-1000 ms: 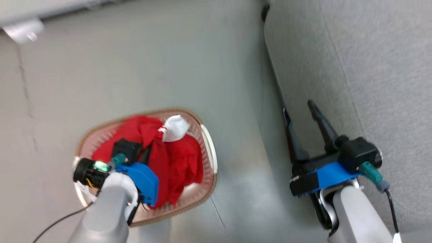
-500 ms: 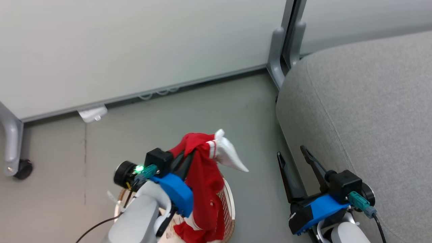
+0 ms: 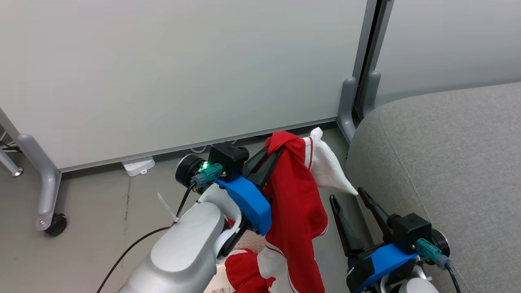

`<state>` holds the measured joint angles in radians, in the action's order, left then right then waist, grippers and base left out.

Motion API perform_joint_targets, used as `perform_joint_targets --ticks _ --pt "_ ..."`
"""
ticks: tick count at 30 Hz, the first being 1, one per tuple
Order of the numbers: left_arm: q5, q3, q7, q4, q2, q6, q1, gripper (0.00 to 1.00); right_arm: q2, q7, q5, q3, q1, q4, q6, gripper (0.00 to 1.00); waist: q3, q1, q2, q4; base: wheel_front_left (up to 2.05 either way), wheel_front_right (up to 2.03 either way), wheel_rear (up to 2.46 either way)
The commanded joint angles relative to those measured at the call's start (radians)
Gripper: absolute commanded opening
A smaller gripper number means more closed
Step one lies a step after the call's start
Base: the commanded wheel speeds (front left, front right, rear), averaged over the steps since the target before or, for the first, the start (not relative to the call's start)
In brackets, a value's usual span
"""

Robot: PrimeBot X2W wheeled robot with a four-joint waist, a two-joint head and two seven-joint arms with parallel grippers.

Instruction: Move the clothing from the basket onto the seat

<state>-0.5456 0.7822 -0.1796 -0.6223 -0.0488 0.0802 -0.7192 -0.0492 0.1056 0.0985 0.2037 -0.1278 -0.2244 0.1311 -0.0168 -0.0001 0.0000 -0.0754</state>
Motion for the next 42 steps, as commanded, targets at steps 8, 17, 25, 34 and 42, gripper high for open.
perform_joint_targets --ticks 8,17,25,34,42 --pt "-0.069 0.074 -0.017 -0.024 -0.003 -0.043 -0.047 0.0 -0.002 -0.013 0.007 0.028 0.012 0.011 -0.001 1.0 0.003 0.0001 0.0 -0.019 0.0 0.0 0.0" --pt "-0.101 0.112 -0.033 -0.074 -0.003 -0.049 -0.079 0.0 -0.002 -0.042 0.016 0.1 -0.047 -0.011 -0.001 1.0 0.013 0.0001 0.0 -0.029 0.0 0.0 0.0" --pt "-0.147 0.161 -0.044 -0.075 -0.003 -0.055 -0.101 0.0 -0.002 -0.066 0.037 0.192 -0.173 -0.157 -0.001 1.0 0.019 0.0001 0.0 -0.021 0.0 0.0 0.0" --pt "-0.204 0.241 -0.049 -0.049 -0.003 -0.069 -0.119 0.0 -0.002 -0.022 0.048 0.23 -0.33 -0.357 -0.001 1.0 0.018 0.0001 0.0 -0.005 0.0 0.0 0.0" --pt "-0.258 0.311 -0.055 -0.019 -0.003 -0.085 -0.132 0.0 -0.002 -0.021 0.066 0.266 -0.408 -0.516 -0.001 0.87 0.01 0.0001 0.0 0.021 0.0 0.0 0.0"
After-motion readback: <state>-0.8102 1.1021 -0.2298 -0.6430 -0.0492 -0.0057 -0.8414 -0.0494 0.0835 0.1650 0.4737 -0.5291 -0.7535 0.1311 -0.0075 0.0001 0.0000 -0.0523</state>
